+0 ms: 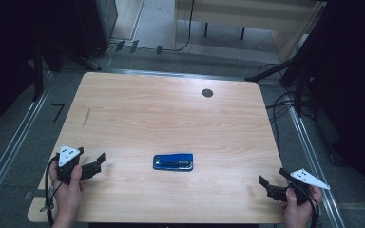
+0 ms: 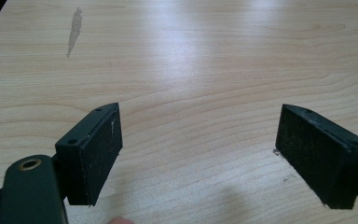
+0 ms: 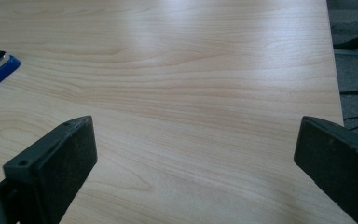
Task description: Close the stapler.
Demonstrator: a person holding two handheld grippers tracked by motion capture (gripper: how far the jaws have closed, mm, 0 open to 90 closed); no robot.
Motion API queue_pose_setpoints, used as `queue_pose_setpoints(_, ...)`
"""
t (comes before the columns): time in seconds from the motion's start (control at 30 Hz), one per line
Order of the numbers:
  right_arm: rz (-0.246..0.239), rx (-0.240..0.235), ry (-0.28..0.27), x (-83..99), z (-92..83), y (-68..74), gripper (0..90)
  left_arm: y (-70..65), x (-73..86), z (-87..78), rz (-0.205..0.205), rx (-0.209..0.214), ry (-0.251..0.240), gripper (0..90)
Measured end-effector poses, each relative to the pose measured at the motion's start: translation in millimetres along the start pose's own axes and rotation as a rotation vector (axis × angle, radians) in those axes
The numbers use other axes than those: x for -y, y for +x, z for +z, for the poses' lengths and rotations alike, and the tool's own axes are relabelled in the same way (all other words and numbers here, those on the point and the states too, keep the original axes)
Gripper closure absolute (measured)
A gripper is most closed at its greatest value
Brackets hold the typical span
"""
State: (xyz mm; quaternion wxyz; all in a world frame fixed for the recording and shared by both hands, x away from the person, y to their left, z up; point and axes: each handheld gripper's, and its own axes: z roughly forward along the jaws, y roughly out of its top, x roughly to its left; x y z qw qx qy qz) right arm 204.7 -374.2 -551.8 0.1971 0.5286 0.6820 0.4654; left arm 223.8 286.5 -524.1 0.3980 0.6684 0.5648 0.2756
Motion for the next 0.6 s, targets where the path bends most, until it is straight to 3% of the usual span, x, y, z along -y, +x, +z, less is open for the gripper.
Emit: queue_pose_setpoints(0.6,-0.015,0.005,0.013,-0.4,1.1,1.4,0.0,-0.6,-0.3,0.8,0.000,0.000,0.010,14.9)
